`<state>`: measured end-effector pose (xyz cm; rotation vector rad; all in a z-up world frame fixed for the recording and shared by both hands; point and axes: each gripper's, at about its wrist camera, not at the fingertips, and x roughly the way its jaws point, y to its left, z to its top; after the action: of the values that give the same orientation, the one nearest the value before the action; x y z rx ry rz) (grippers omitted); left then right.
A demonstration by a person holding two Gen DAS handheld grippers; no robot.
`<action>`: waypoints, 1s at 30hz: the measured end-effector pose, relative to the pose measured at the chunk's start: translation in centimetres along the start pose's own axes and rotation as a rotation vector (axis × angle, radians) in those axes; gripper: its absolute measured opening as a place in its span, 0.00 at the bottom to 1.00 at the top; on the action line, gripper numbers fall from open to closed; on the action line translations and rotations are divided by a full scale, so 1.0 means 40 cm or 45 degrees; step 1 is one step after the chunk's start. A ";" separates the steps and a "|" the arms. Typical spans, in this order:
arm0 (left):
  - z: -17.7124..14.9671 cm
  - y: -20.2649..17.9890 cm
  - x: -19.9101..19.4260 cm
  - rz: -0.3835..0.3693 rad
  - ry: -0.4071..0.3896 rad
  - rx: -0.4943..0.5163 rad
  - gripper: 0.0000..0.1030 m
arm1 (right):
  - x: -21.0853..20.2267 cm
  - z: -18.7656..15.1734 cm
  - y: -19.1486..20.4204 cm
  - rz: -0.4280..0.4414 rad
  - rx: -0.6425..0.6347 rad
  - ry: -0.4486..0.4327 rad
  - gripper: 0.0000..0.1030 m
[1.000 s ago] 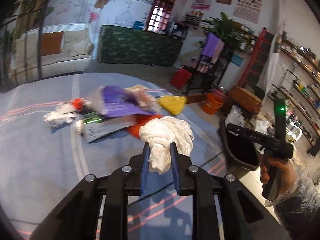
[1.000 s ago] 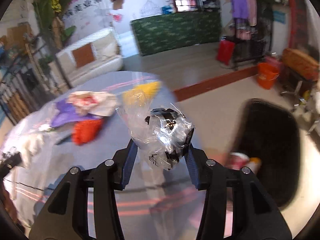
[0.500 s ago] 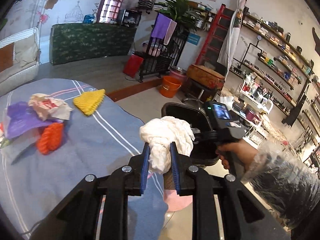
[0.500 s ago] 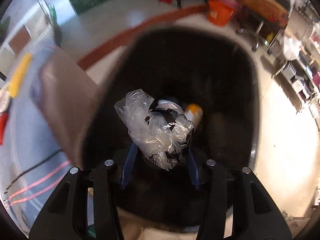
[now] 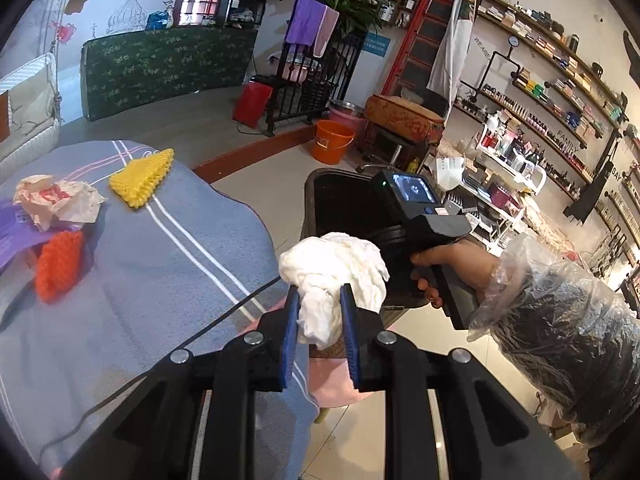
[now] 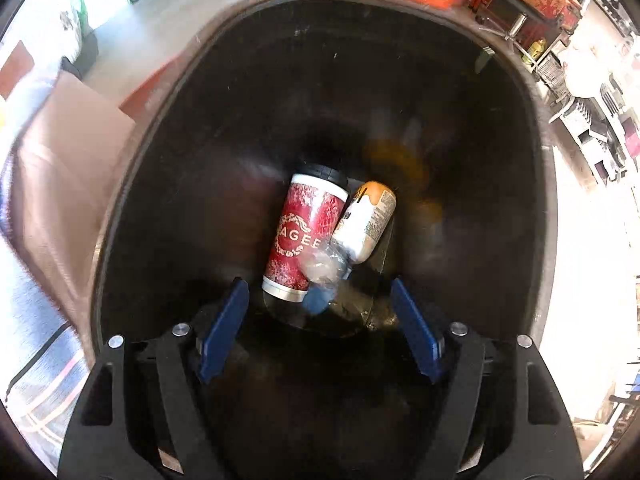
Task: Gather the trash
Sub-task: 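Carry the white tissue into the bin and open the left tool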
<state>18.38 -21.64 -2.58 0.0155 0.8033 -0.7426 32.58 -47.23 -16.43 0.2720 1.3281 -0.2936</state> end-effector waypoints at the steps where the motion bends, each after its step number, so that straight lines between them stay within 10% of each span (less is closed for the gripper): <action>1: 0.004 -0.003 0.009 -0.001 0.009 0.007 0.20 | -0.014 -0.010 0.003 0.001 0.004 -0.021 0.72; 13: 0.103 -0.084 0.242 -0.033 0.217 0.119 0.20 | -0.318 -0.183 -0.119 -0.009 0.078 -0.509 0.79; 30: 0.110 -0.175 0.586 0.054 0.594 0.277 0.21 | -0.364 -0.454 -0.260 -0.080 0.286 -0.665 0.79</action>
<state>27.74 -42.12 -13.06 0.4123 1.1564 -0.7943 9.20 -49.62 -6.48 0.3160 0.7884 -0.5291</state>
